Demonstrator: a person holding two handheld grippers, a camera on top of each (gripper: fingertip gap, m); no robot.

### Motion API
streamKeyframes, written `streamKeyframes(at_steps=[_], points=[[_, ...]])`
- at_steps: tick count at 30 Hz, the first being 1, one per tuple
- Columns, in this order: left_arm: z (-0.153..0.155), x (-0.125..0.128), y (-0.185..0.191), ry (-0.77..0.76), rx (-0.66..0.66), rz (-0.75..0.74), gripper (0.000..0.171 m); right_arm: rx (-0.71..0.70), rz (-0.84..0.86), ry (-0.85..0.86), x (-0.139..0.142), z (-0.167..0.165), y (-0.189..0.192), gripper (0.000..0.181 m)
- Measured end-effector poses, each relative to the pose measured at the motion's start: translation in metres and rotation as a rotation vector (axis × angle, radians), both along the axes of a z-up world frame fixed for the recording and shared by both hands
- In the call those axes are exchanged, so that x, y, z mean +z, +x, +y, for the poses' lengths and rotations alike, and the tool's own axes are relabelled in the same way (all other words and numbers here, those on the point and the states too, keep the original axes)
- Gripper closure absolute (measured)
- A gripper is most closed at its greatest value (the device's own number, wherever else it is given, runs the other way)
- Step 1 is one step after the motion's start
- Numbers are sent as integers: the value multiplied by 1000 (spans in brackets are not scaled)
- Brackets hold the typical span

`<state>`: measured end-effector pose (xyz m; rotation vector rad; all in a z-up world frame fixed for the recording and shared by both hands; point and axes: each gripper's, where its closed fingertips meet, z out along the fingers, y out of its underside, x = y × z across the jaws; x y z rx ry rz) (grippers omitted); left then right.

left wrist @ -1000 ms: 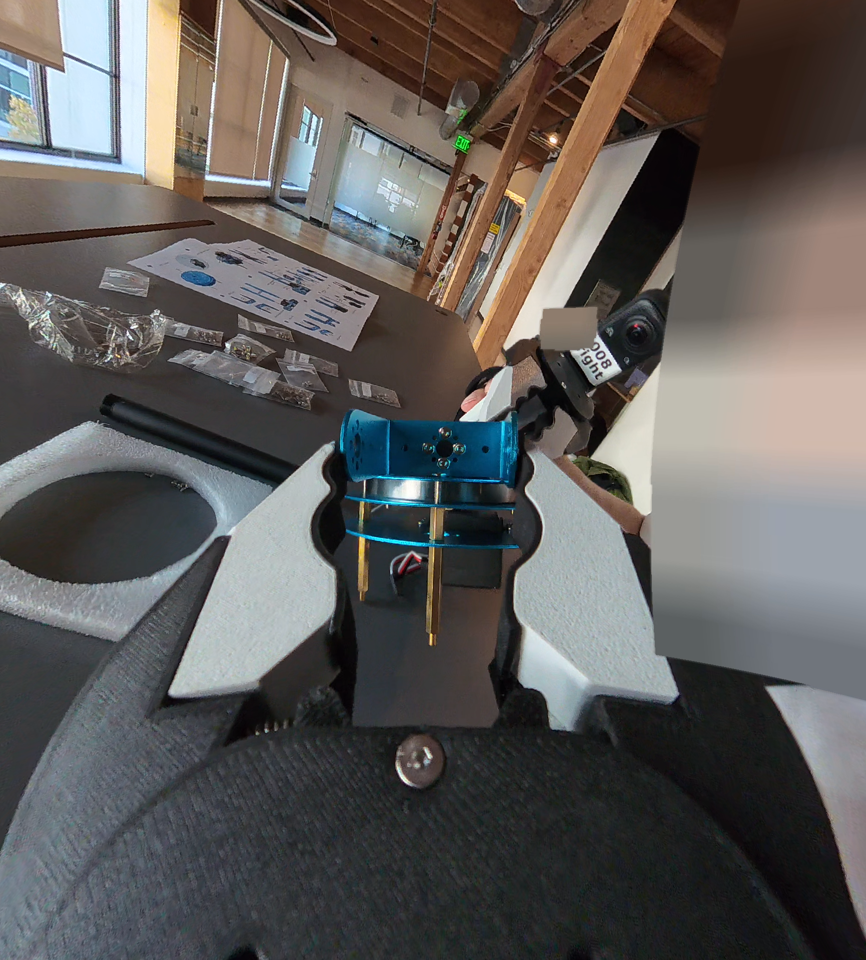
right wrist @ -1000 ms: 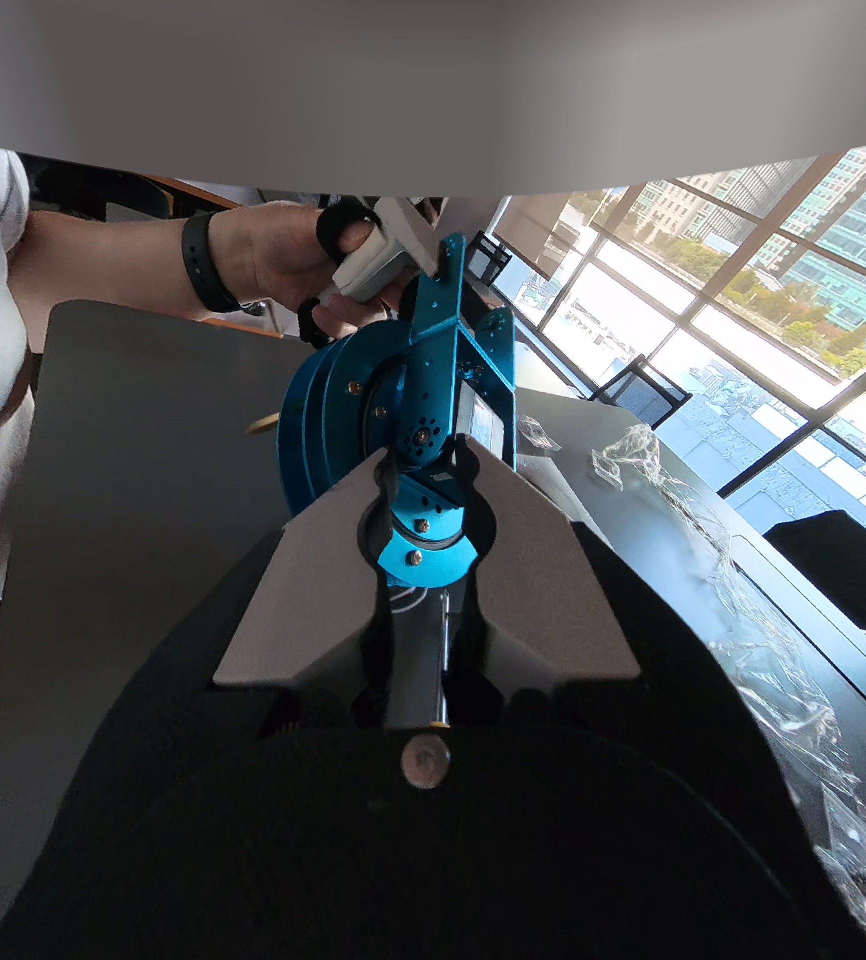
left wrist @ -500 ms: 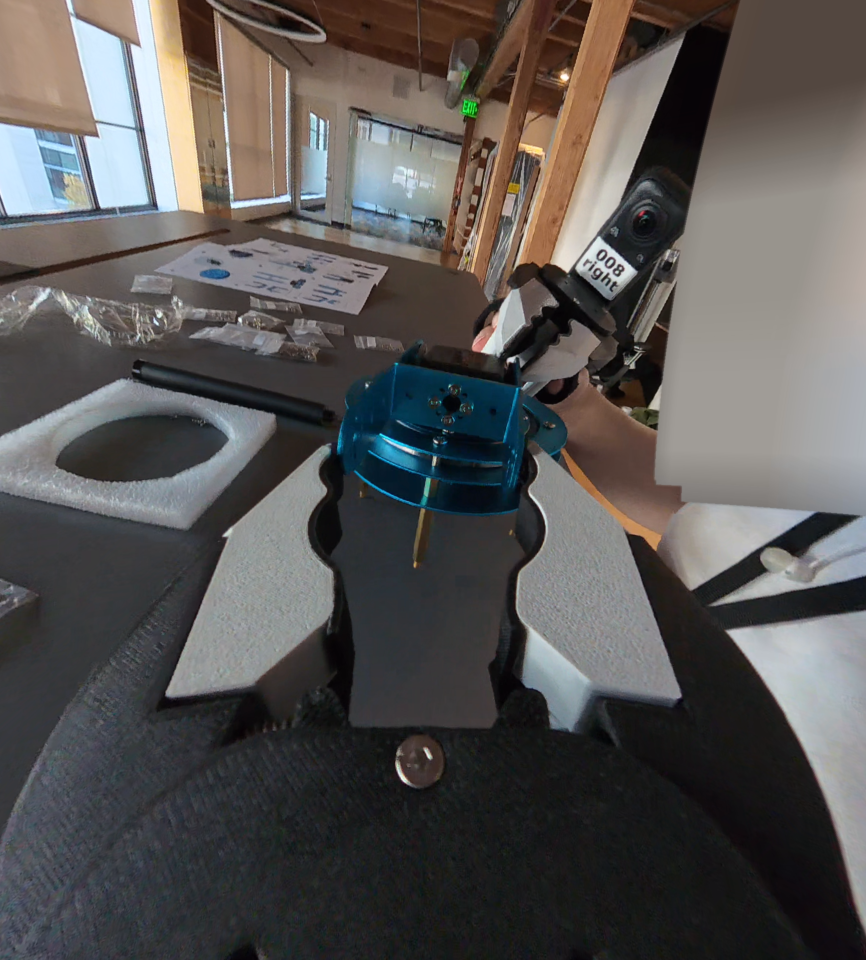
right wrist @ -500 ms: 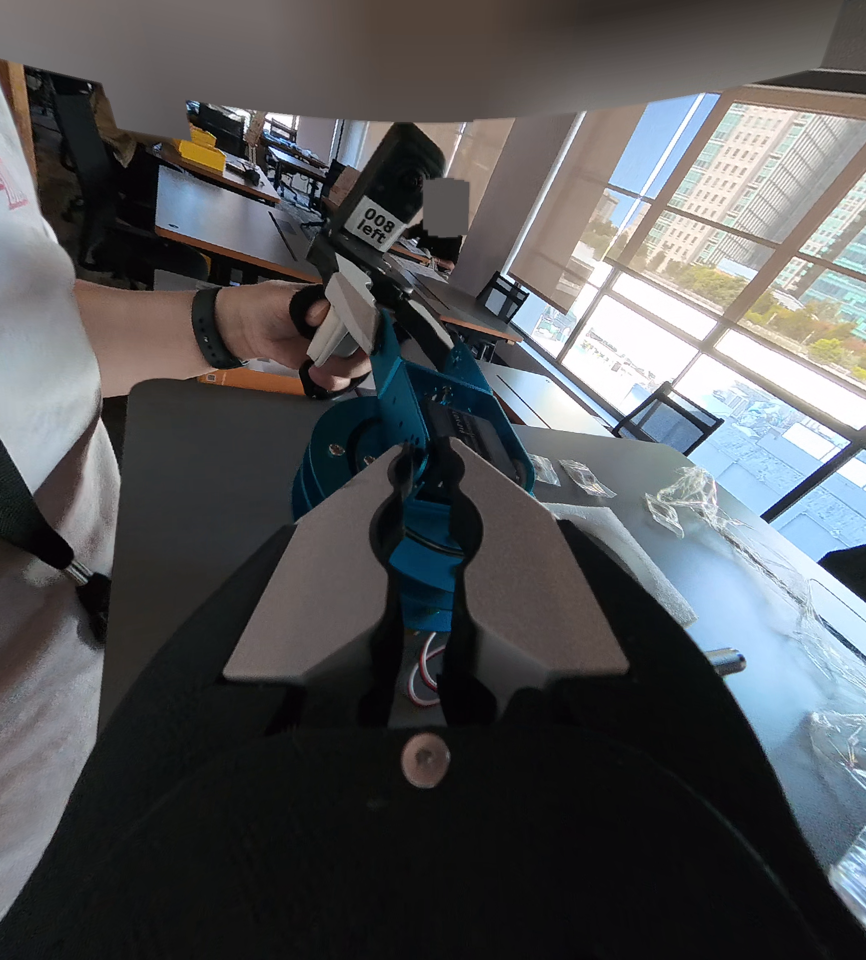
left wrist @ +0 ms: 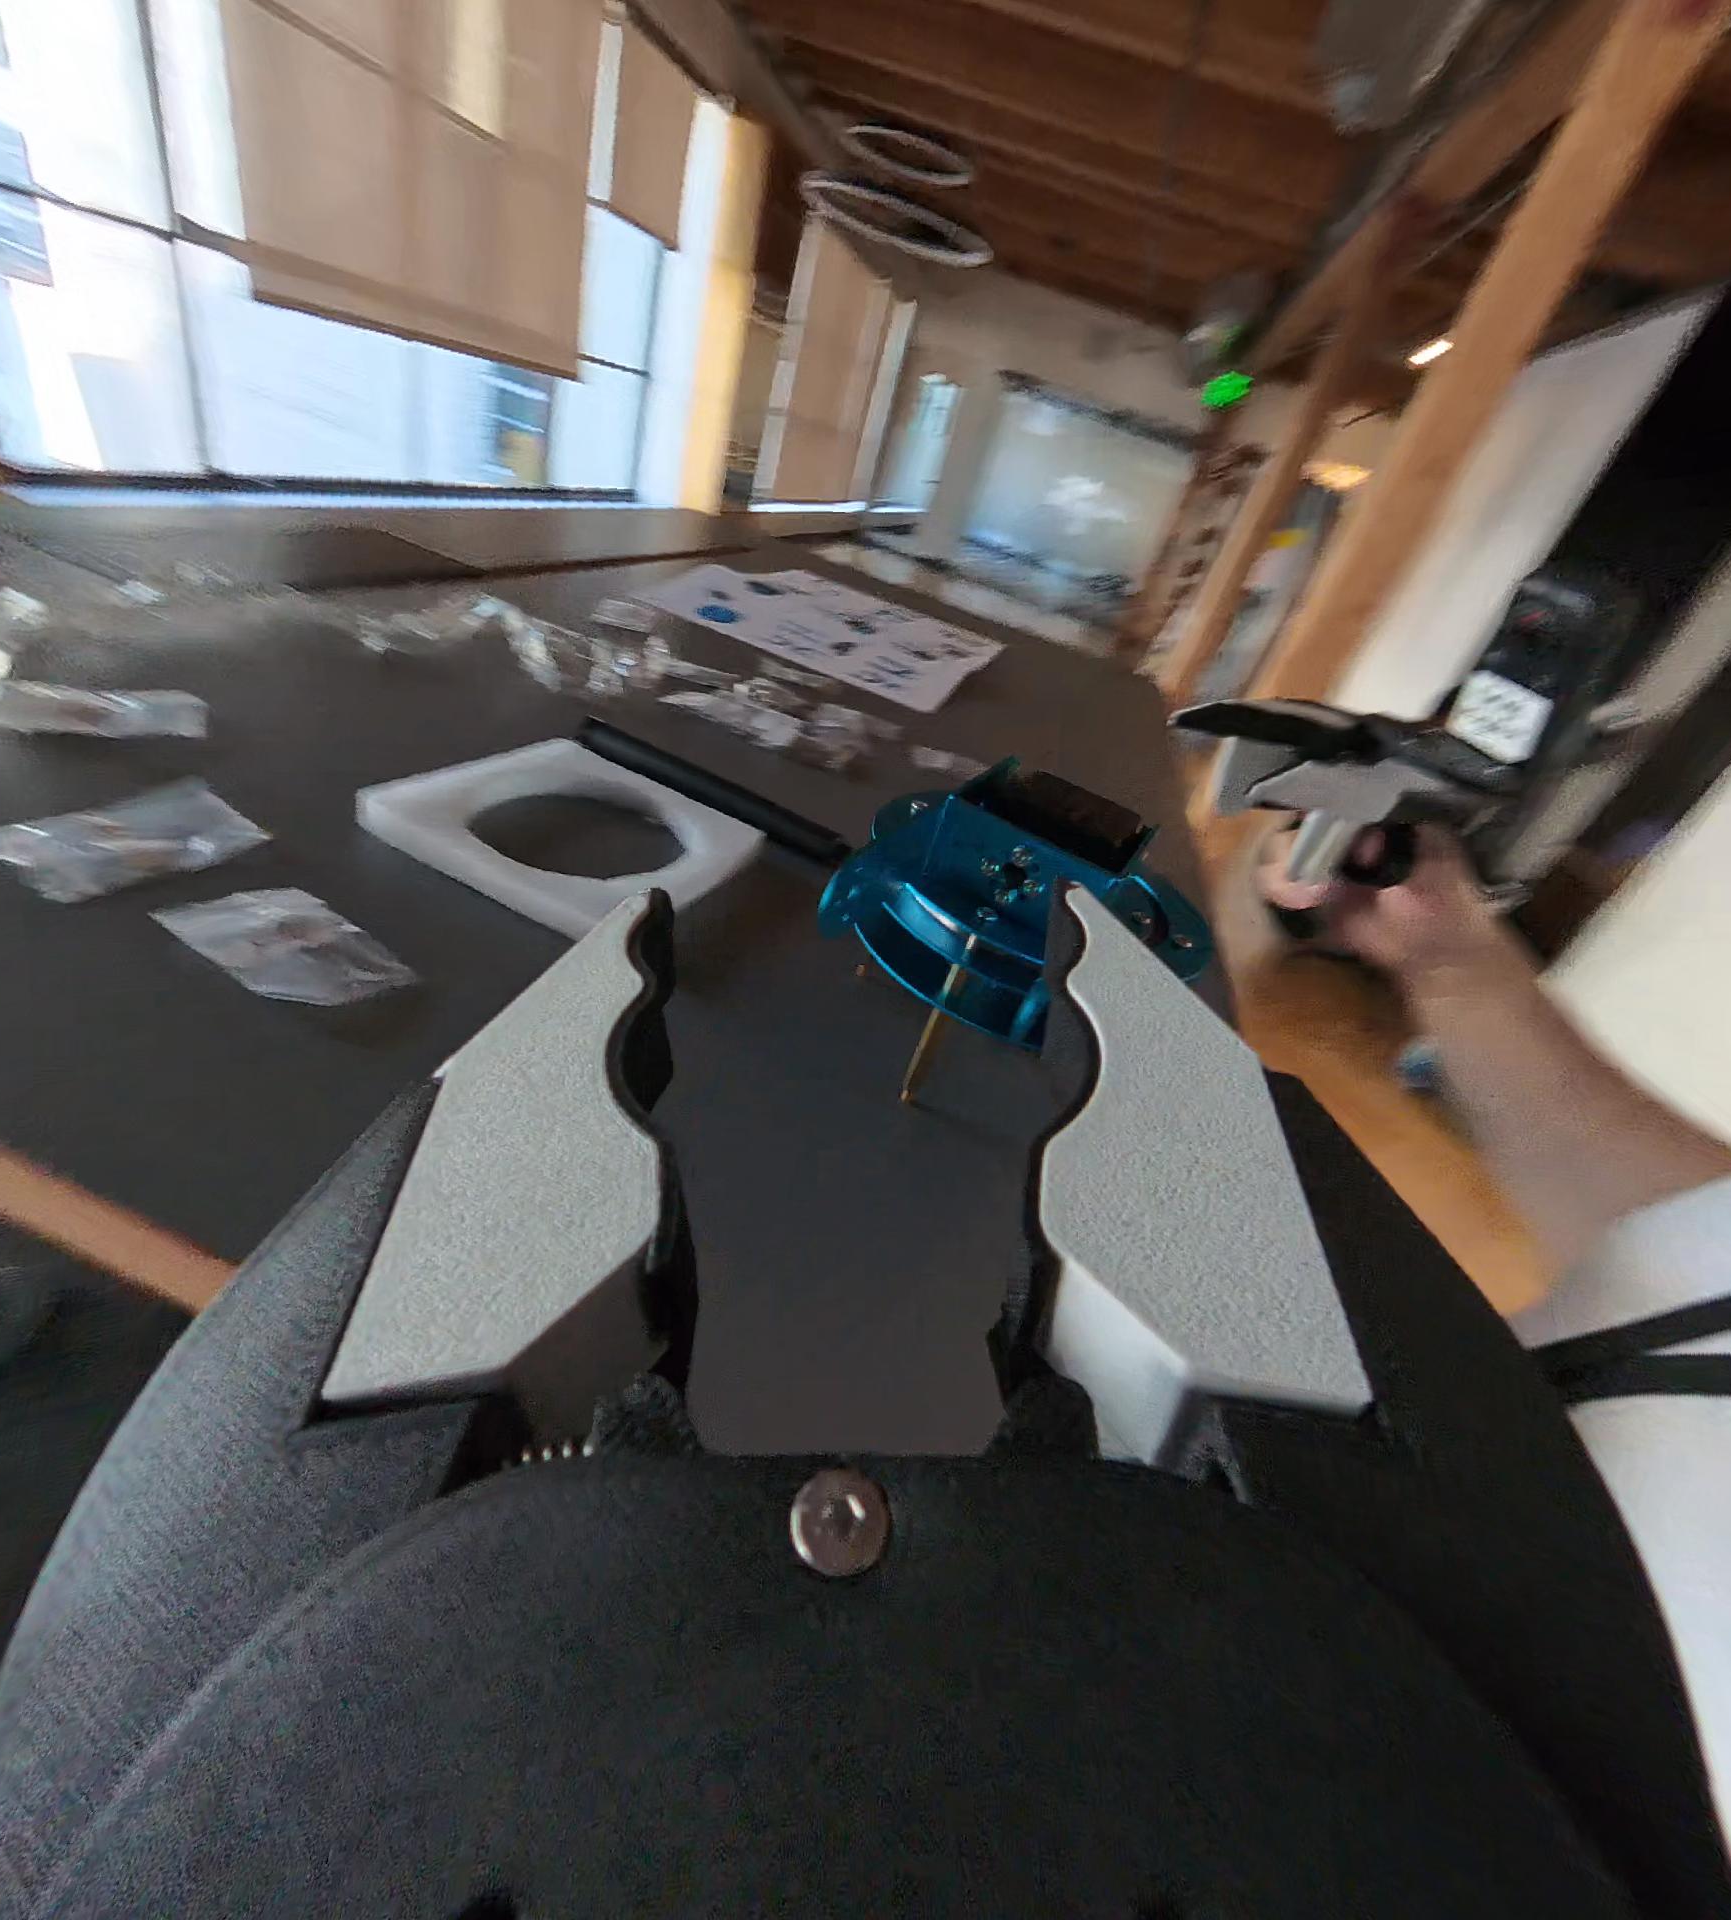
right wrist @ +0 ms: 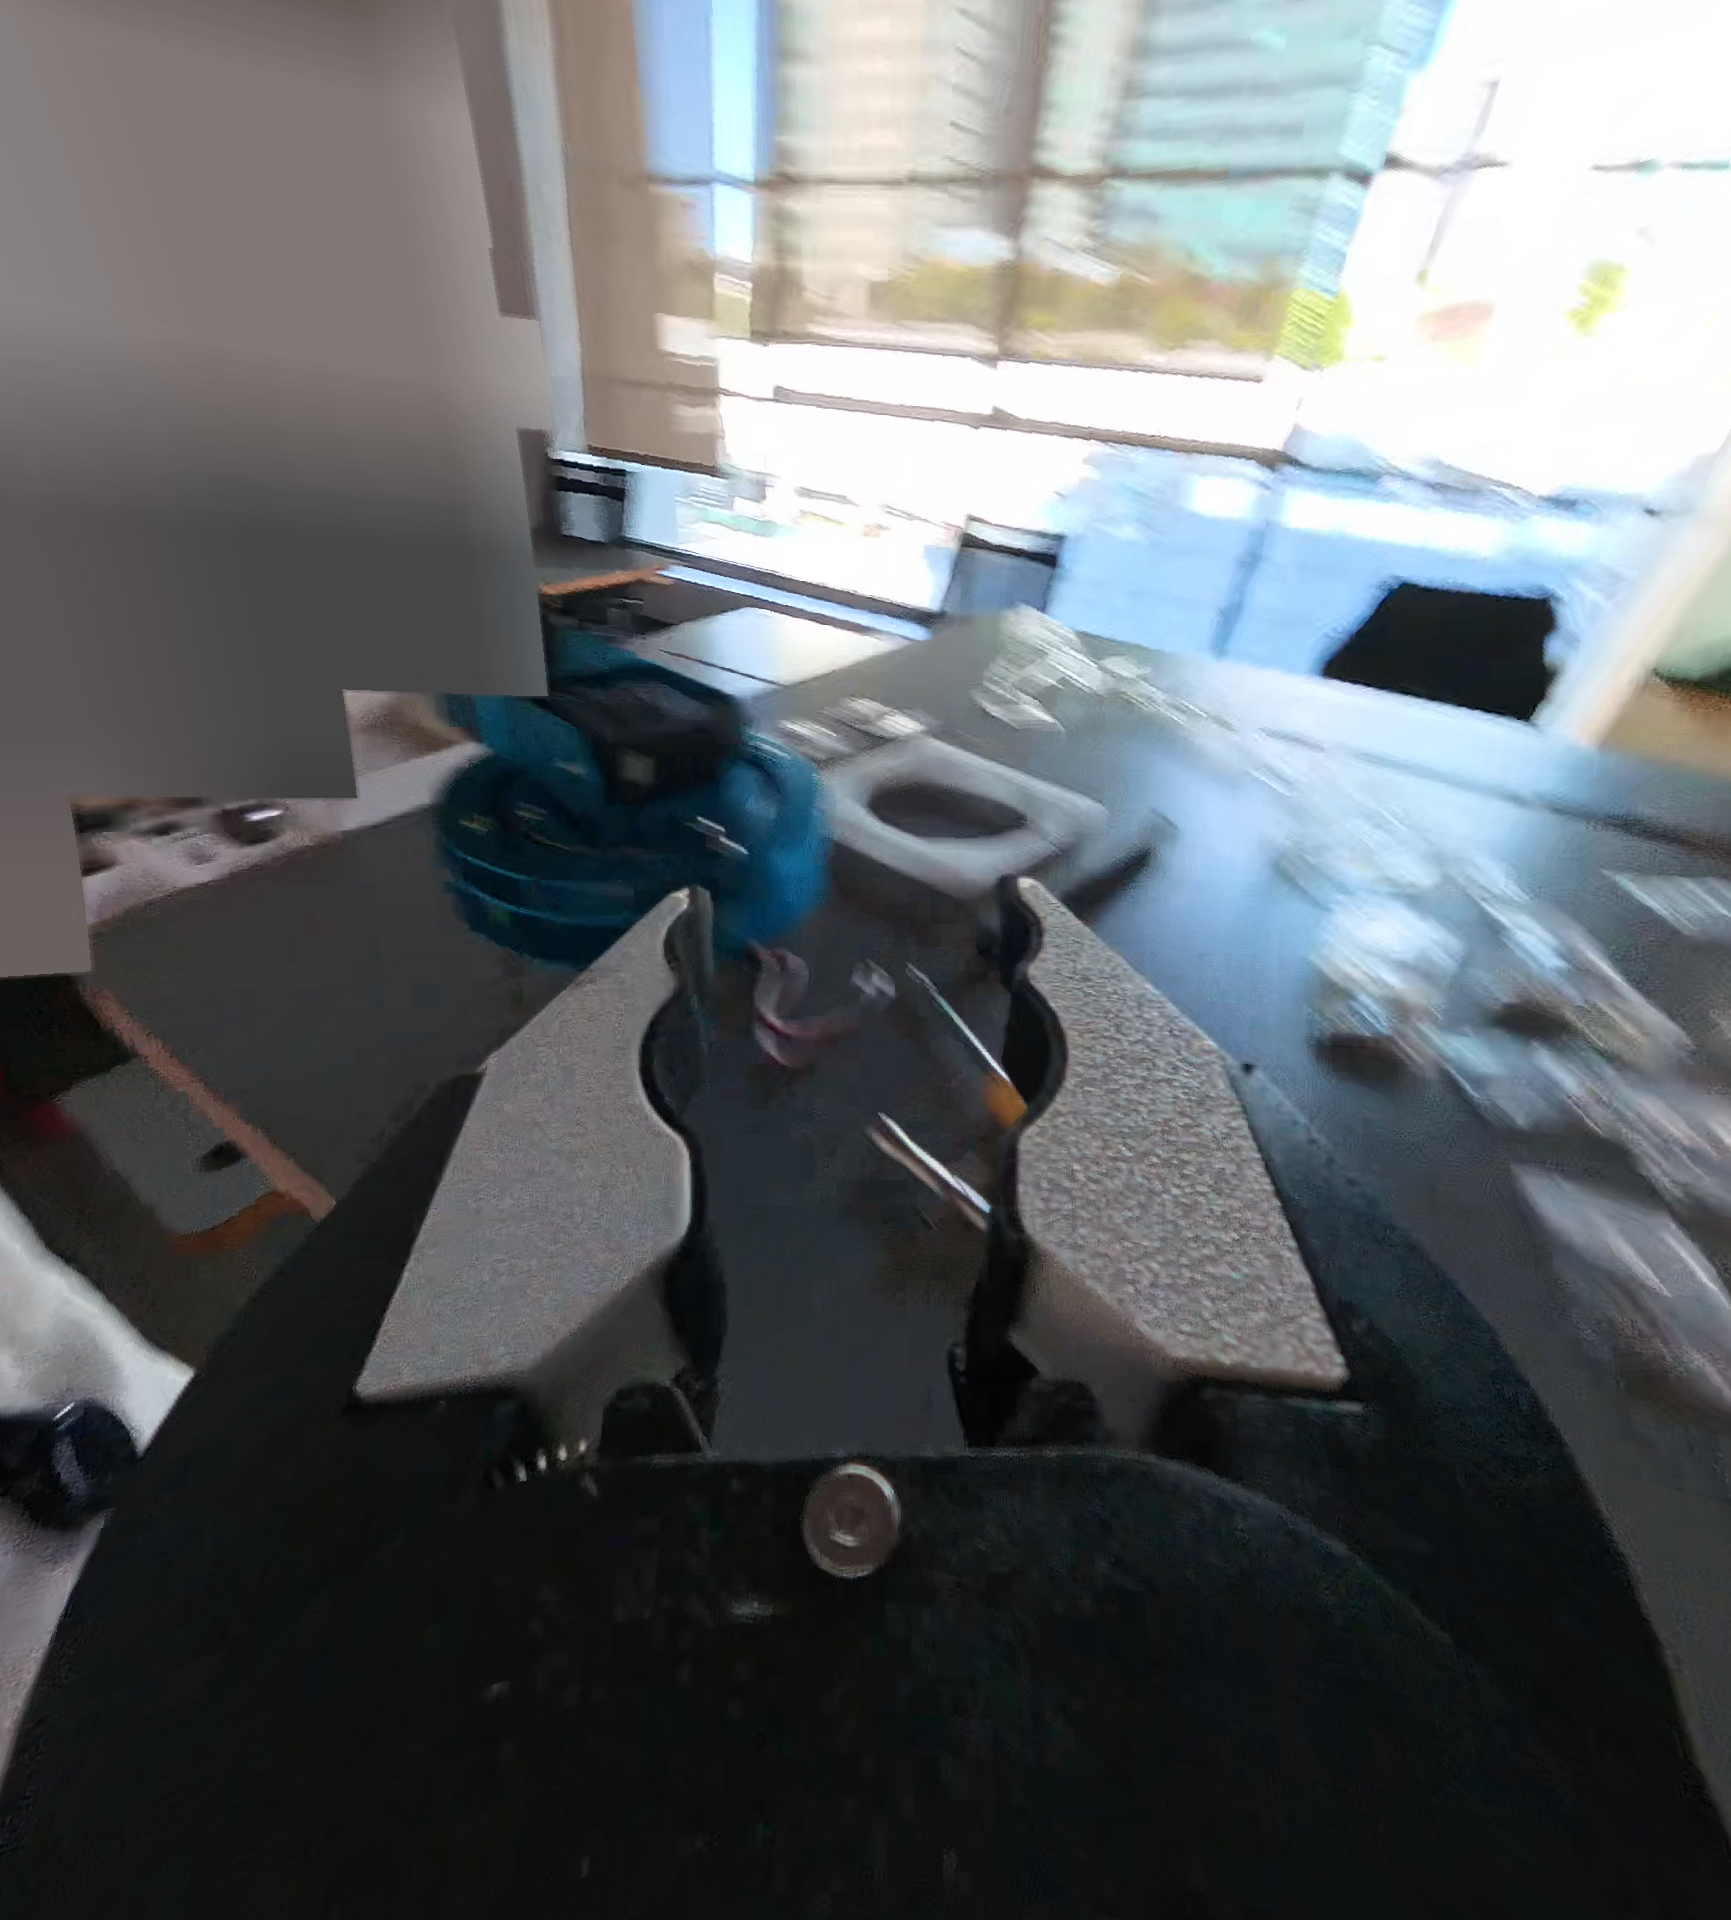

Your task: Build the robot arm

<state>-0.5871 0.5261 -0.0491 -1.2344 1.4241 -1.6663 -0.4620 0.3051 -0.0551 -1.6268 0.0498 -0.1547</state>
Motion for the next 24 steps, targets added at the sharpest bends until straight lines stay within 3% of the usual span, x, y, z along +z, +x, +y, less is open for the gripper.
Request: streamKeyframes(at_steps=[3,6,9,12,14,17,21,24], points=[[-41,33,-4,268,170,6,94,-435,103,-102,-21,-101,70,106],[-139,59,28,363,140,8,59,-739,91,-293,-39,-208,110,89],[-261,48,89,321,-16,127,49,-852,64,-487,-46,-279,128,68],[-334,27,177,435,72,246,45,-909,20,-610,-40,-326,145,65],[-351,29,235,521,261,231,45,-952,3,-639,-32,-352,160,64],[-370,28,285,605,458,236,41,-1022,-20,-683,-23,-388,182,62],[-404,20,321,645,488,220,41,-1072,-35,-660,-20,-408,220,61],[-410,6,347,657,494,242,41,-1042,-9,-644,-32,-397,252,59]])
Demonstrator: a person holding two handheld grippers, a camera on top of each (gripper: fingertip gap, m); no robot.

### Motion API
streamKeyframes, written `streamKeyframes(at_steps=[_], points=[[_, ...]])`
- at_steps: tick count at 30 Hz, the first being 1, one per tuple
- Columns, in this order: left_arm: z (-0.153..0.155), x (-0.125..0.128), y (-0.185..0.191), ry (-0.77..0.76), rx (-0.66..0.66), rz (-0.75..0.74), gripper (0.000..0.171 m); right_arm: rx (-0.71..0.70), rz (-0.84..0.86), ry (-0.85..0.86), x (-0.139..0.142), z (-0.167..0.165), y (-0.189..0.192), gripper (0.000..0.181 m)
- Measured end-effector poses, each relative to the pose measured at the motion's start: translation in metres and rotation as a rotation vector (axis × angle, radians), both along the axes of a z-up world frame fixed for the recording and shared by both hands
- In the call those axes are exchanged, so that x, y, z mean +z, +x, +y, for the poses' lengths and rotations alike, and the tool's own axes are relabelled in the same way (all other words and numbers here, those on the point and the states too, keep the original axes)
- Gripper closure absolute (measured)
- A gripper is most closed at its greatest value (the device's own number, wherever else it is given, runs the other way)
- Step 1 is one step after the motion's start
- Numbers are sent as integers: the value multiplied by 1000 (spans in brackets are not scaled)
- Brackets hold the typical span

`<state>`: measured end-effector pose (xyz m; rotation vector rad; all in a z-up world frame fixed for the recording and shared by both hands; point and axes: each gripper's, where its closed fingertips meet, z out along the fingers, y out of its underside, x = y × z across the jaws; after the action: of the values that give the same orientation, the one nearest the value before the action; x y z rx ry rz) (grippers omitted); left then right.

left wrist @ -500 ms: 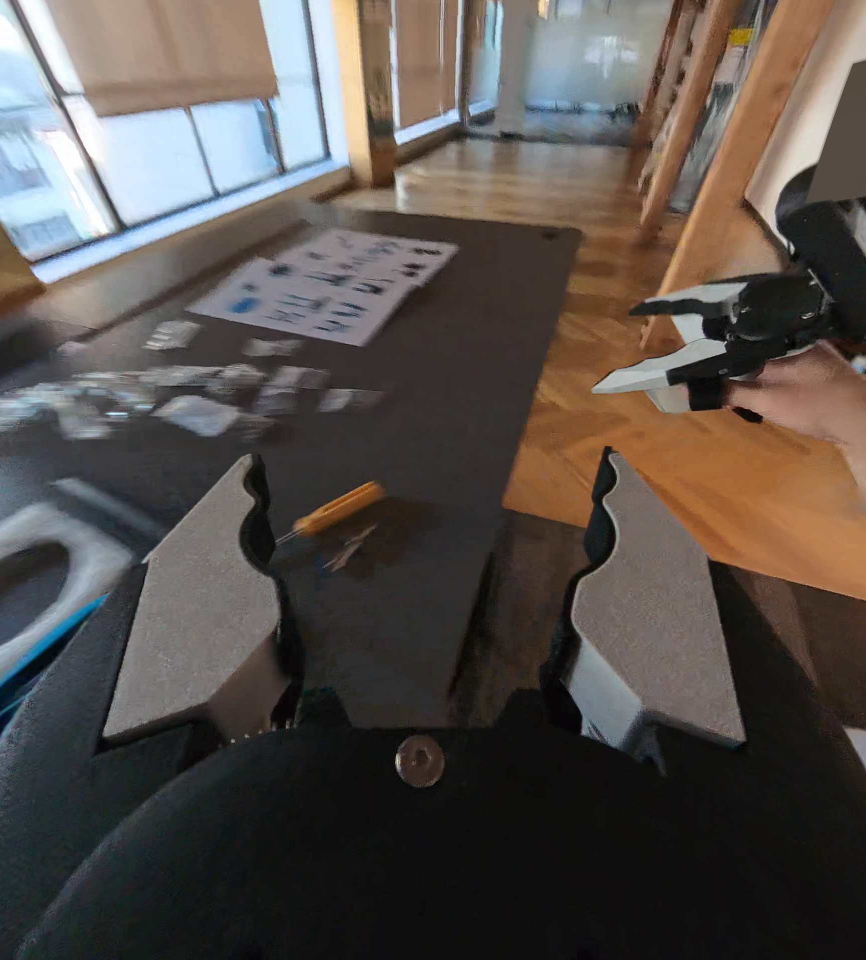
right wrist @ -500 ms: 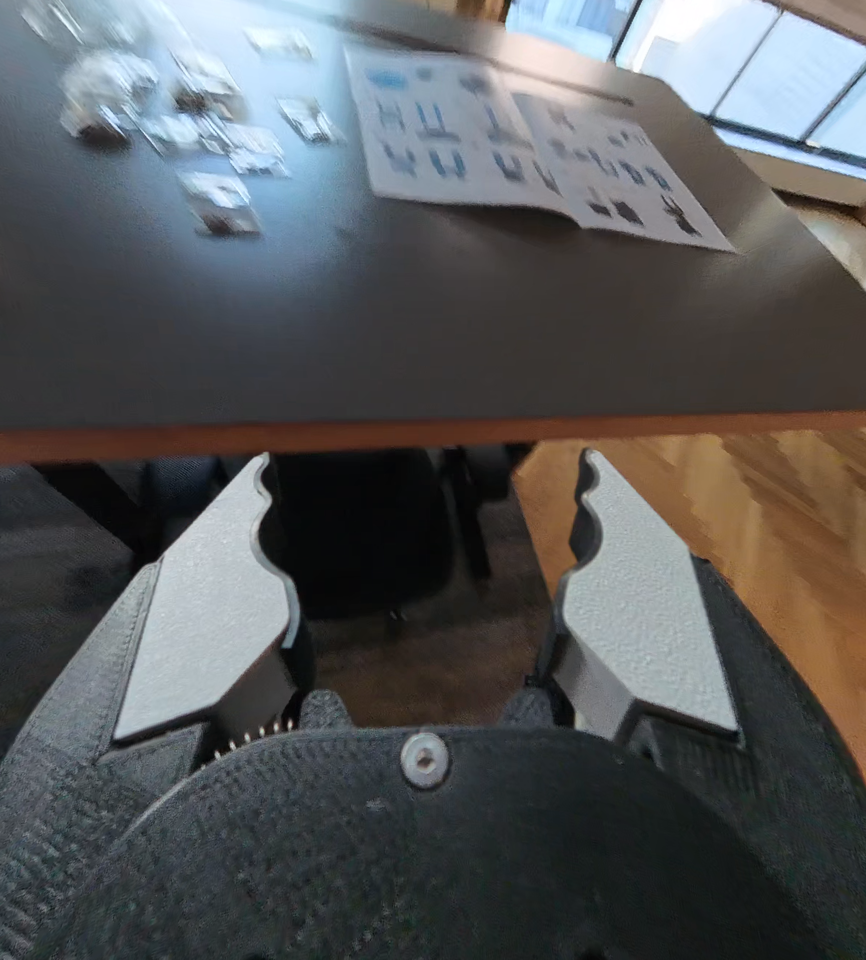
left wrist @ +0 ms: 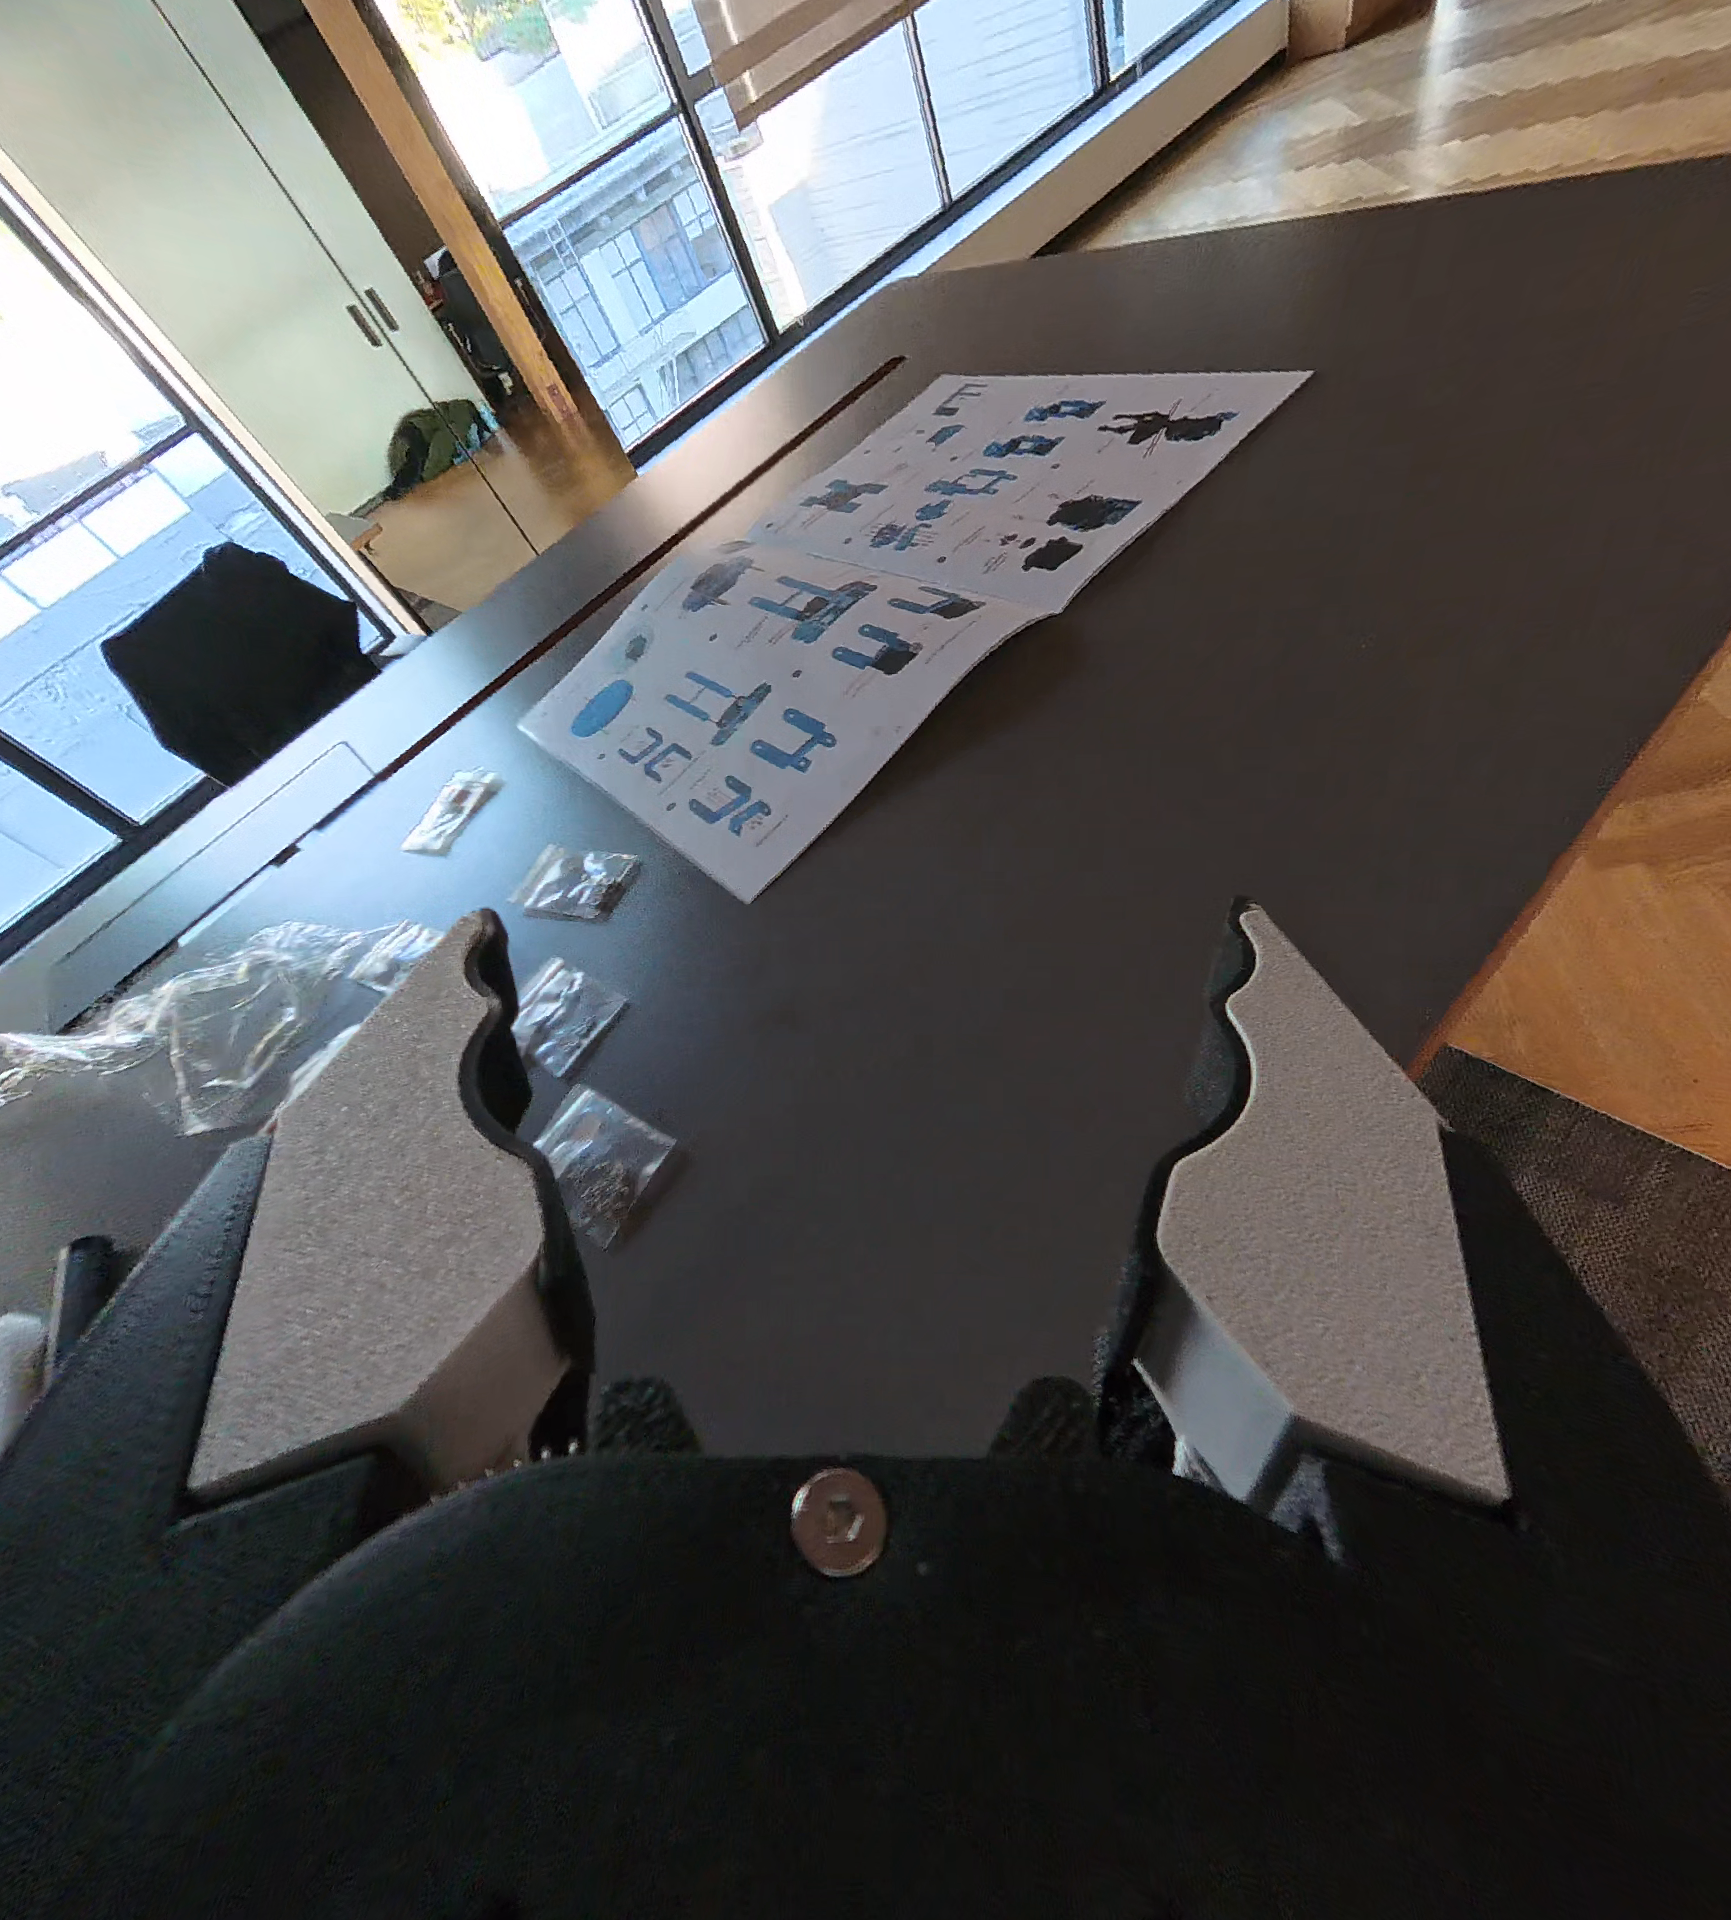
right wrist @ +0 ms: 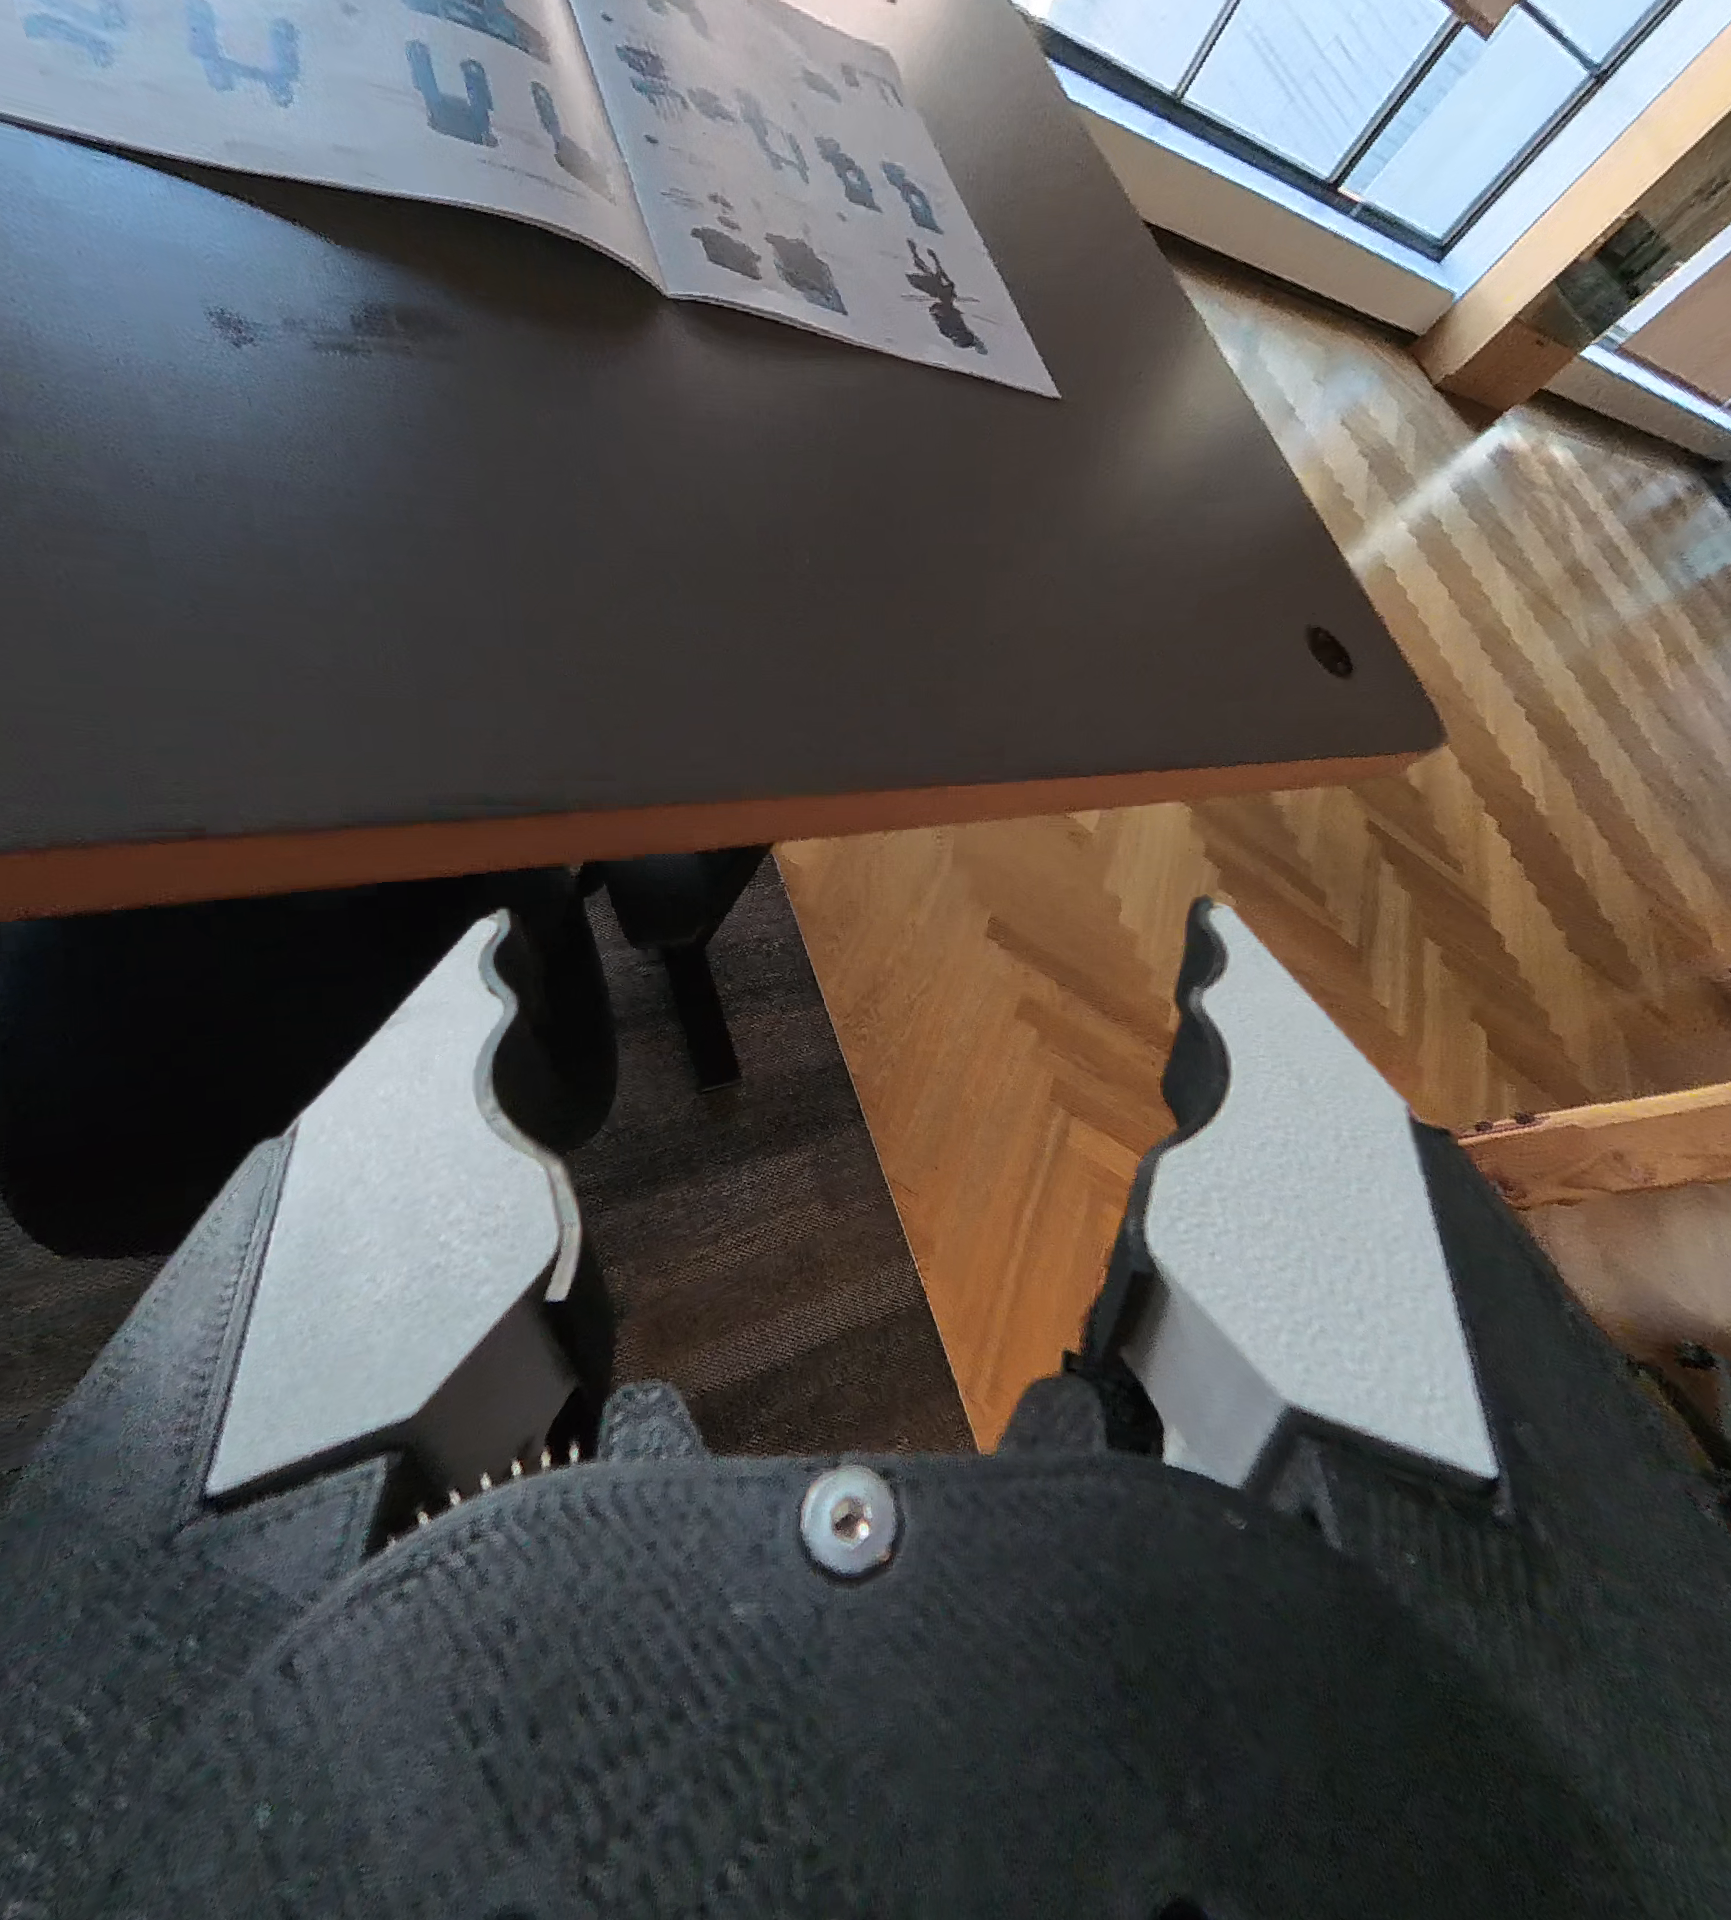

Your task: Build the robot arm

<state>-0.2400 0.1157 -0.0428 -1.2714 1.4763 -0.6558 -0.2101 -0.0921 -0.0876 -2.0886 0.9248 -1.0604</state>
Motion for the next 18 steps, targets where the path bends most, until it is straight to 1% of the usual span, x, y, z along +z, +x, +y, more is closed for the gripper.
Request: streamKeyframes(at_steps=[4,7,9,11,15,18], points=[[-2,-22,43,-63,-9,26,41,52,29,-19,-18,24,50,55],[1,-45,79,-180,-14,74,41,112,67,71,-21,52,91,53],[14,-67,98,-226,43,150,38,138,102,151,-24,71,119,49],[28,-85,111,-251,104,210,34,179,183,208,-33,94,141,44],[49,-94,132,-292,213,186,35,255,271,189,-59,136,183,35],[58,-105,142,-309,307,222,27,302,334,188,-78,159,202,34]])
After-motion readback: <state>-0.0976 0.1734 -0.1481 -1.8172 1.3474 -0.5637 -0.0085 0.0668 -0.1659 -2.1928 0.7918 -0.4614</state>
